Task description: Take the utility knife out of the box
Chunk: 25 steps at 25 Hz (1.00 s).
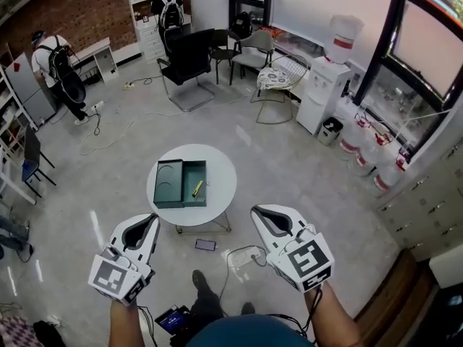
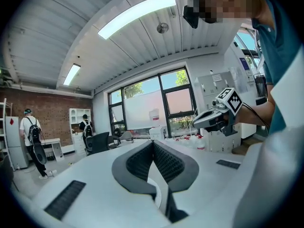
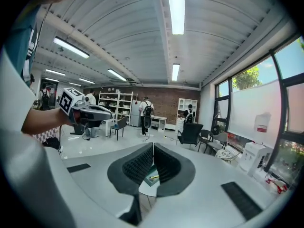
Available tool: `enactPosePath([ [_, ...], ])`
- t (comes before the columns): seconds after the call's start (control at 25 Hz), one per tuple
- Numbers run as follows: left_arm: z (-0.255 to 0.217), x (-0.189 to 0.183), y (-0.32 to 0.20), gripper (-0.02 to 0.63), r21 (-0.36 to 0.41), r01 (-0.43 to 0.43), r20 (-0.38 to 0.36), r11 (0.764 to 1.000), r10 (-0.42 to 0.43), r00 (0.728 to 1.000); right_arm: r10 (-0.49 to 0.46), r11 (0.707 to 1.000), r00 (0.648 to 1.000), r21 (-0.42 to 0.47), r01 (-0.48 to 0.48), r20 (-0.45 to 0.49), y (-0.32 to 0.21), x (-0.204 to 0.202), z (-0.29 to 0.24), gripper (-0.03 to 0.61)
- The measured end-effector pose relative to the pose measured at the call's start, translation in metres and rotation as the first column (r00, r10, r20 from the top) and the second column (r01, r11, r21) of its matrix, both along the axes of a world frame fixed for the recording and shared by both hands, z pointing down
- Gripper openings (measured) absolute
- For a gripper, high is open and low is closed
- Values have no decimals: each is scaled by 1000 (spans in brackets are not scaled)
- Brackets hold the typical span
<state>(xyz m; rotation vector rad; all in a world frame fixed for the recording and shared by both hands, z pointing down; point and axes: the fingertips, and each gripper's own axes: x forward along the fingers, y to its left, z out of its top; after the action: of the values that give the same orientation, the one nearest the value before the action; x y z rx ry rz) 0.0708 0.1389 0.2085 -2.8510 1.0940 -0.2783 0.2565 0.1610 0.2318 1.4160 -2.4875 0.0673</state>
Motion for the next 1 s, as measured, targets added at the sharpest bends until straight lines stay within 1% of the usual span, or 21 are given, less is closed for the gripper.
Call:
enactPosePath([
  [0.08, 0, -4, -35, 18, 3, -24, -1, 1000, 24, 1000, 27, 1000, 1000, -2, -27, -4, -25, -7, 2, 37],
  [0.2, -7, -19, -84, 18, 17, -76, -15, 997, 76, 997, 61, 998, 998, -5, -61, -11, -65, -30, -6, 37],
  [0.28, -14, -35, -116, 18, 15, -85, -7, 996, 85, 996, 82, 997, 996, -6, -82, -18, -90, -50, -14, 37],
  [0.36, -17, -49, -144, 18, 18, -106, -14, 994, 107, 994, 83, 997, 996, -2, -83, -23, -111, -69, -17, 37],
  [0.44, -19, -62, -171, 18, 17, -124, -18, 992, 124, 992, 84, 996, 996, 6, -84, -30, -131, -84, -17, 37],
  [0.52, -17, -71, -196, 18, 6, -132, -16, 991, 132, 991, 103, 995, 994, -8, -103, -30, -150, -95, -15, 38],
  [0.68, -6, -81, -237, 18, -9, -158, -23, 987, 157, 987, 136, 990, 989, -15, -137, -53, -184, -107, -7, 37],
  [0.88, -1, -98, -270, 18, 8, -224, -75, 975, 224, 972, 170, 984, 982, -42, -173, -79, -219, -128, -12, 37],
  [1.0, 1, -103, -286, 18, 12, -223, -85, 975, 223, 971, 167, 984, 980, -43, -172, -104, -239, -131, -16, 37],
])
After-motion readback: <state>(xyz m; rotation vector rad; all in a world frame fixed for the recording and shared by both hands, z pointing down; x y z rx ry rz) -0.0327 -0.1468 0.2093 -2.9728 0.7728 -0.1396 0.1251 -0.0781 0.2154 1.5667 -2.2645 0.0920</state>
